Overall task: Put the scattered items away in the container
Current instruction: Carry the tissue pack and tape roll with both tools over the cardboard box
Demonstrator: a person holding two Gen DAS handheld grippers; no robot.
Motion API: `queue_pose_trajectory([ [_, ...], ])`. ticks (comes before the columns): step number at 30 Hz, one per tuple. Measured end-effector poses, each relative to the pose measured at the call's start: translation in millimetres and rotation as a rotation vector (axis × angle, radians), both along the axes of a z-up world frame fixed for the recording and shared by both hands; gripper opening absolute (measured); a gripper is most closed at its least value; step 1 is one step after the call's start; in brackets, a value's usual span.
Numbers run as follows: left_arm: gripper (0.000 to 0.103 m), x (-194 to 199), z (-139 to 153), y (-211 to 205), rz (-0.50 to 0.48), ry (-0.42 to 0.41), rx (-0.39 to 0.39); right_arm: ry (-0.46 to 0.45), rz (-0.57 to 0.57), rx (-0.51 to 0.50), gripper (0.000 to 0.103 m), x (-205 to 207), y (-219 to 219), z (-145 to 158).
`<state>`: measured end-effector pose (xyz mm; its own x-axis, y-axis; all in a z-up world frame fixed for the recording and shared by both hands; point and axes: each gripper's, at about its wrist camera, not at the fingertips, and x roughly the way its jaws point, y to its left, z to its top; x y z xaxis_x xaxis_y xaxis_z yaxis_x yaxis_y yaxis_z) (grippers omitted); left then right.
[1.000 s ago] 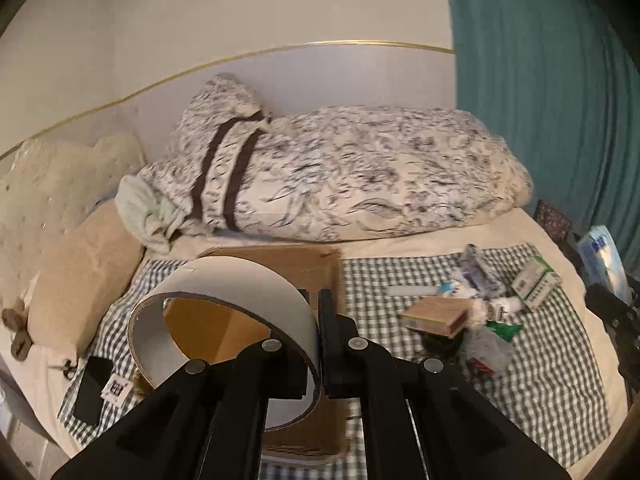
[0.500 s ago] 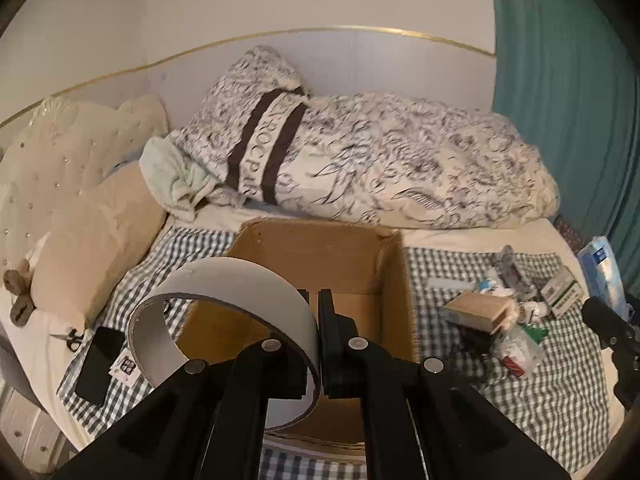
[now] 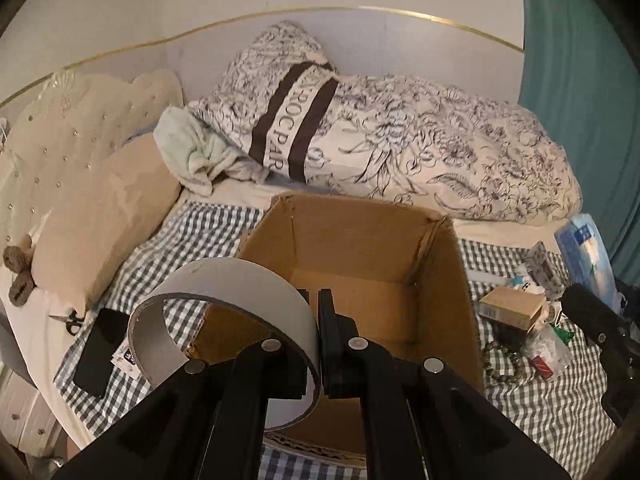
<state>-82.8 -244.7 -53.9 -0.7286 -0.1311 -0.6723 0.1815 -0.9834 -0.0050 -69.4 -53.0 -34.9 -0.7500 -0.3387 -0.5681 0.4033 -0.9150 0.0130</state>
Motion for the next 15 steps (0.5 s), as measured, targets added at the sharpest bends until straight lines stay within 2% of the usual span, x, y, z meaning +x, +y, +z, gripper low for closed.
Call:
queue_pose_trajectory([
  [15, 0.005, -36, -56, -22, 0.01, -0.134, 0.065, -0.084, 0.147, 0.07, 0.052, -30, -65, -40],
])
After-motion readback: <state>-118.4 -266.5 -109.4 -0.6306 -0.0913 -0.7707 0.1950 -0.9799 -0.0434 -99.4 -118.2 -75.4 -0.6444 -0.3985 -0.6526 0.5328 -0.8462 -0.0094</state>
